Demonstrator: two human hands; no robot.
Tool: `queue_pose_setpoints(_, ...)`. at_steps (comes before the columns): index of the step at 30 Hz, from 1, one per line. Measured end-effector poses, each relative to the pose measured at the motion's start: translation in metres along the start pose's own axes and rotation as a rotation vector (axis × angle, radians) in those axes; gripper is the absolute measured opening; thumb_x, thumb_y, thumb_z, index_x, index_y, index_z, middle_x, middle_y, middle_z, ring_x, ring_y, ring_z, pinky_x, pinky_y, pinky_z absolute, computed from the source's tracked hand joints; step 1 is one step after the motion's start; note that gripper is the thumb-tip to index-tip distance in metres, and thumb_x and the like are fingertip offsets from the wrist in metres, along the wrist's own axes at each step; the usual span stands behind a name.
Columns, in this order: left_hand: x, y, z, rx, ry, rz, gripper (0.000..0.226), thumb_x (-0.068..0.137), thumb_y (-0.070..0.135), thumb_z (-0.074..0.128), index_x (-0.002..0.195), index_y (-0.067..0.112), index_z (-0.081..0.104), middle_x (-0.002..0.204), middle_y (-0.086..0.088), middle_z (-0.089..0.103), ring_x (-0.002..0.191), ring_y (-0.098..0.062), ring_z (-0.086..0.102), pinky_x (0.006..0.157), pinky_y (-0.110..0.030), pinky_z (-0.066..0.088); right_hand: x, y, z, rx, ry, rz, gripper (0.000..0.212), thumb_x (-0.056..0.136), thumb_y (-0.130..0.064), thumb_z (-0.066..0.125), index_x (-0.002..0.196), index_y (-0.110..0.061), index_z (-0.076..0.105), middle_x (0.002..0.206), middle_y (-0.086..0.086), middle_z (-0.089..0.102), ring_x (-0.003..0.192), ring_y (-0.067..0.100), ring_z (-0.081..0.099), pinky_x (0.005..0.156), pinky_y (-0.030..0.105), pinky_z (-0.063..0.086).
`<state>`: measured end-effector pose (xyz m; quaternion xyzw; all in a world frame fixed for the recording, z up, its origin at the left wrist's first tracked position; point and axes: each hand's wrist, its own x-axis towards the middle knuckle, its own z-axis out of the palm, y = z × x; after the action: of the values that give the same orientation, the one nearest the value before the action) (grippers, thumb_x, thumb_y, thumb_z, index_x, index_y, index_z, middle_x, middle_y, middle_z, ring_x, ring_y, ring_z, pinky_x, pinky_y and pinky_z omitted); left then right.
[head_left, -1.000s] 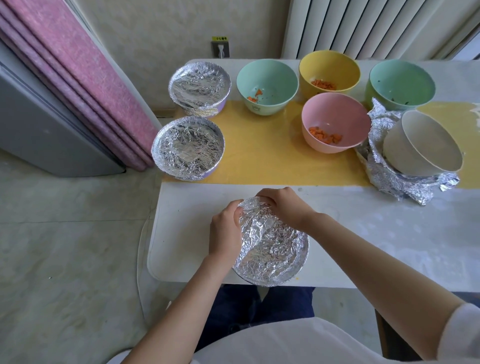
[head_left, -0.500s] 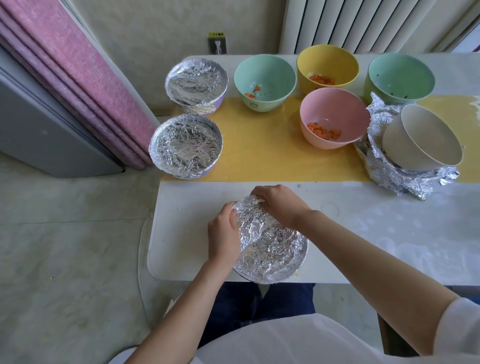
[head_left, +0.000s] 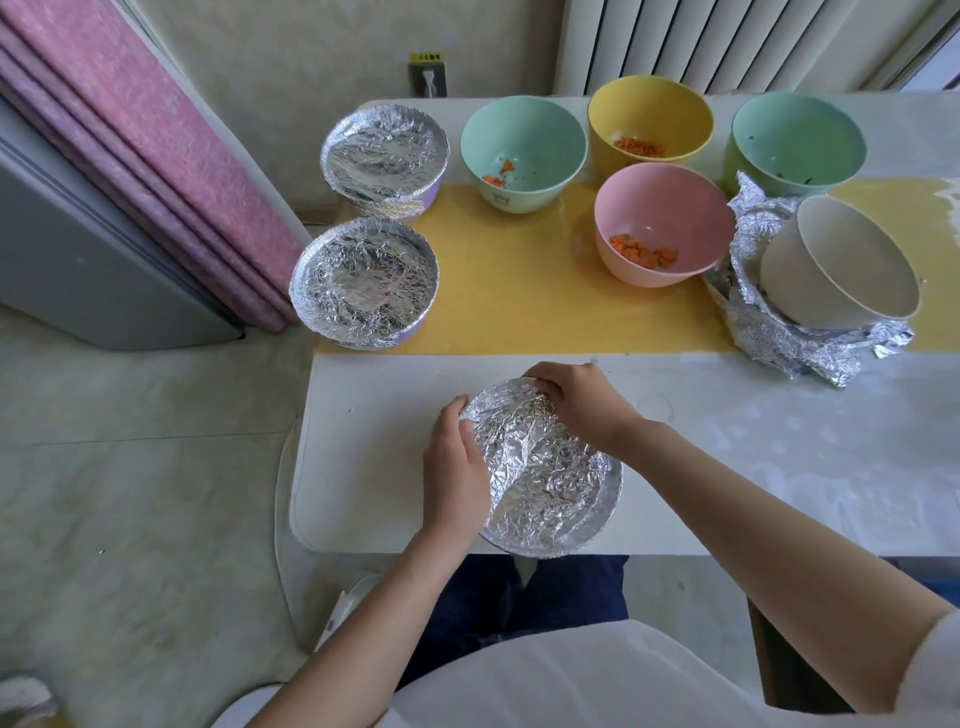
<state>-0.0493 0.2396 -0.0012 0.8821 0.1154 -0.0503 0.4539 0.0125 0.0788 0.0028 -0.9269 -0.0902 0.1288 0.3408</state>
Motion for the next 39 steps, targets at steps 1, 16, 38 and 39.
queue_pose_setpoints(1, 0.002, 0.002, -0.002, 0.021, -0.019, 0.033, 0.035, 0.101, 0.018, 0.033, 0.133, 0.011, 0.045, 0.131, -0.008, 0.053, 0.117, -0.023, 0.051, 0.096, -0.026, 0.039, 0.001, -0.002, 0.001, -0.010, -0.019, -0.020, 0.027, 0.093, 0.002, 0.046, 0.108, -0.005, 0.067, 0.090, 0.014, 0.071, 0.076, 0.027, 0.063, 0.067, 0.037, 0.047)
queue_pose_setpoints(16, 0.022, 0.005, -0.006, 0.292, -0.113, 0.267, 0.024, 0.093, -0.006, 0.043, 0.109, 0.002, 0.059, 0.089, -0.017, 0.066, 0.078, -0.035, 0.060, 0.061, -0.035, 0.038, 0.002, -0.015, 0.008, -0.216, -0.126, -0.058, 0.031, 0.082, 0.007, 0.045, 0.098, -0.011, 0.064, 0.082, 0.011, 0.067, 0.078, 0.033, 0.060, 0.067, 0.041, 0.047)
queue_pose_setpoints(38, -0.010, -0.001, -0.012, 0.198, -0.137, 0.118, 0.049, 0.085, -0.016, 0.038, 0.128, 0.008, 0.042, 0.149, -0.010, 0.028, 0.136, -0.022, 0.031, 0.094, -0.014, 0.027, -0.021, -0.008, -0.002, -0.017, -0.003, 0.006, 0.029, 0.099, -0.020, 0.045, 0.124, -0.011, 0.059, 0.115, 0.005, 0.067, 0.102, 0.022, 0.062, 0.084, 0.027, 0.044)
queue_pose_setpoints(39, -0.009, -0.001, -0.012, 0.192, -0.124, 0.124, 0.043, 0.089, -0.011, 0.038, 0.127, 0.008, 0.043, 0.147, -0.010, 0.030, 0.134, -0.021, 0.033, 0.091, -0.011, 0.025, -0.022, -0.007, -0.003, -0.014, 0.007, 0.007, 0.029, 0.099, -0.020, 0.045, 0.123, -0.011, 0.059, 0.114, 0.005, 0.067, 0.101, 0.023, 0.062, 0.083, 0.027, 0.044)
